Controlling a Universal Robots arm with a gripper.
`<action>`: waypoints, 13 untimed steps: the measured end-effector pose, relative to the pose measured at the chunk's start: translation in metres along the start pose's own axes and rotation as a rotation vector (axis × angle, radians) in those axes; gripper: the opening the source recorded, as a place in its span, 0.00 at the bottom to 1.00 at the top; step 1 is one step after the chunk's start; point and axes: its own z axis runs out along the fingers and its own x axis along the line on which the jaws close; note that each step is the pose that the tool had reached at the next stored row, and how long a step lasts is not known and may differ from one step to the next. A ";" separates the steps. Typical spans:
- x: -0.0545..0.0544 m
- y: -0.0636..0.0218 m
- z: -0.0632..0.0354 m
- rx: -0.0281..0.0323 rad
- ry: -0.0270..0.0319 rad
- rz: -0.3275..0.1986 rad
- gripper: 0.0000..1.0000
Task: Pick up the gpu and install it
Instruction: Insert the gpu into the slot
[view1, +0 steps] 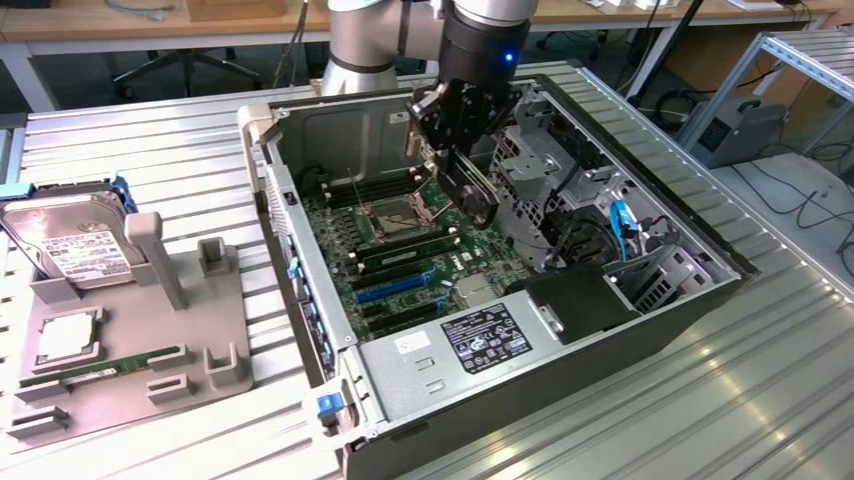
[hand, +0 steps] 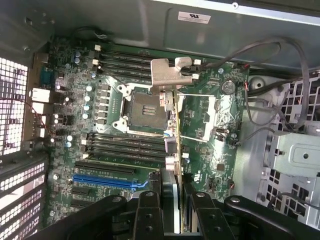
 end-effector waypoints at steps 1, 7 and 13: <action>0.000 0.0000 0.0001 -0.0002 0.0000 -0.006 0.27; 0.000 0.0000 0.0001 -0.0006 0.0004 -0.032 0.27; 0.000 0.0000 0.0002 -0.0012 0.0008 -0.058 0.27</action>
